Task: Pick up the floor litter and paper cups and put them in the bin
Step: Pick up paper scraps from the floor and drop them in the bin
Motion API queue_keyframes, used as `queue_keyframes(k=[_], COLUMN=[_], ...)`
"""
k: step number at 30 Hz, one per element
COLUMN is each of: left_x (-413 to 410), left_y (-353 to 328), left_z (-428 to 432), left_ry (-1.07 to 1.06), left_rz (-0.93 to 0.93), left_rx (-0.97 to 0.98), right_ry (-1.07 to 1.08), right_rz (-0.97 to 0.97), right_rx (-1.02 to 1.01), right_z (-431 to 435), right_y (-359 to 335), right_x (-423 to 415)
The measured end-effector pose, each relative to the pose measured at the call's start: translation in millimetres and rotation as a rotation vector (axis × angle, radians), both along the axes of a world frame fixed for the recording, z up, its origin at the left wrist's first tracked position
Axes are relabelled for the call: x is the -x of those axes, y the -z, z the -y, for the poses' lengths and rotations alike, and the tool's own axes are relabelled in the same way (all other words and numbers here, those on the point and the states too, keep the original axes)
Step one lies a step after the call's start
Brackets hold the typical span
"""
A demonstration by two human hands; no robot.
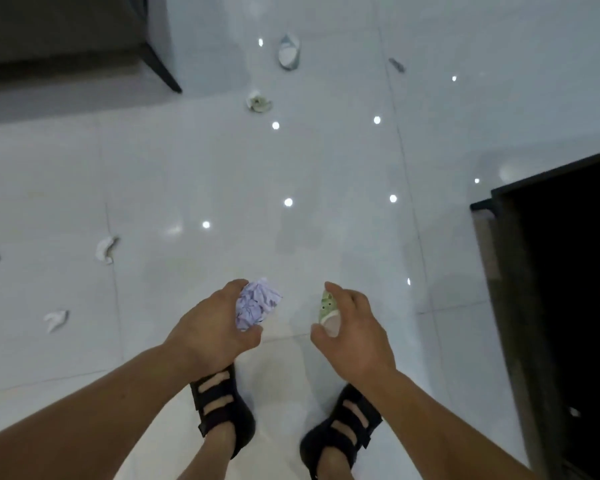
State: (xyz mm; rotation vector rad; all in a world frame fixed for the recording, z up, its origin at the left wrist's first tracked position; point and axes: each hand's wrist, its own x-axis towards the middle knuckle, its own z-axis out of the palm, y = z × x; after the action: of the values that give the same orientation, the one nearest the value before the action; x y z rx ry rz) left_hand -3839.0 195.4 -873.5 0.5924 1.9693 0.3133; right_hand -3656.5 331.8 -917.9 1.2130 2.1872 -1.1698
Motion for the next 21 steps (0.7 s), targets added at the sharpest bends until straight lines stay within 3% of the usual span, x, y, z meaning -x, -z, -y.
queue_keyframes(k=[11, 21], left_x=[46, -11], left_y=[-294, -432], left_z=[44, 154], left_ry=[-0.233, -0.739], left_rz=[-0.071, -0.257], left_rx=[-0.164, -0.226], right_ry=[-0.177, -0.654], right_rz=[-0.100, -0.214], right_rx=[-0.082, -0.150], right_z=[17, 94], right_y=[-309, -455], right_x=[98, 123])
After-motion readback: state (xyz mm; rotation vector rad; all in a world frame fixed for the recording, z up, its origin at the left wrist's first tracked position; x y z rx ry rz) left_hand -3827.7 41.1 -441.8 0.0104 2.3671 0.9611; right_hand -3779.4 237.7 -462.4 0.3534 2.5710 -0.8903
